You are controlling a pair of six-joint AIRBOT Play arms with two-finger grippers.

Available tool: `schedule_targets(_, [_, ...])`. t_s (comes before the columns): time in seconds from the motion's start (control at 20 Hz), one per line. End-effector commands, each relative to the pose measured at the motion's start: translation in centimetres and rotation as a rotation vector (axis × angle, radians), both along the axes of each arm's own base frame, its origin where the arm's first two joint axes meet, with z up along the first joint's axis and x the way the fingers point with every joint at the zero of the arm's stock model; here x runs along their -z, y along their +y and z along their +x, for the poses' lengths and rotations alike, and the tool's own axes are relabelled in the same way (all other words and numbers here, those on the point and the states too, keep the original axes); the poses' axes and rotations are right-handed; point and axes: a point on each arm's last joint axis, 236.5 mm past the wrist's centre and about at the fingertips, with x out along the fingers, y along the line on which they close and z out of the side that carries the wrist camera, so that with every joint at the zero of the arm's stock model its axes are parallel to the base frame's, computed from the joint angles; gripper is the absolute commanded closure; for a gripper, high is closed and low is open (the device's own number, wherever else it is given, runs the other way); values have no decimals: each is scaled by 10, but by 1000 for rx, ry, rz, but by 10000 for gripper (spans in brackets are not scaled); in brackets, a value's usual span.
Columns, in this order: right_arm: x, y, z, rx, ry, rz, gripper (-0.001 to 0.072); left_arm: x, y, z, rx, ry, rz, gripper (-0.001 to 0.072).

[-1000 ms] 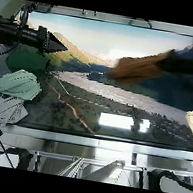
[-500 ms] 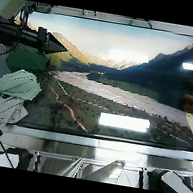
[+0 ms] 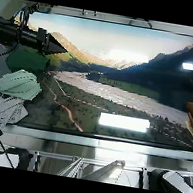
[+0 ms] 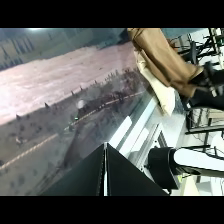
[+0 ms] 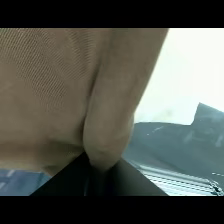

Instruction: Fold the shirts.

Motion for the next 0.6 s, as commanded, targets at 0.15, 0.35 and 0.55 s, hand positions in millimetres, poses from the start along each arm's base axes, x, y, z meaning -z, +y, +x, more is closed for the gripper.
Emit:
schedule_targets(0.15, [46, 22, -42, 0, 164, 82, 693, 0, 0, -1, 3, 2, -1, 684])
schedule_targets(0.35, [44, 18, -45, -14, 180, 70, 693, 0, 0, -1, 3, 2, -1, 684])
schedule_targets(0.55, [44, 16, -44, -15, 175, 62, 313, 0, 0, -1, 4, 3, -1, 684])
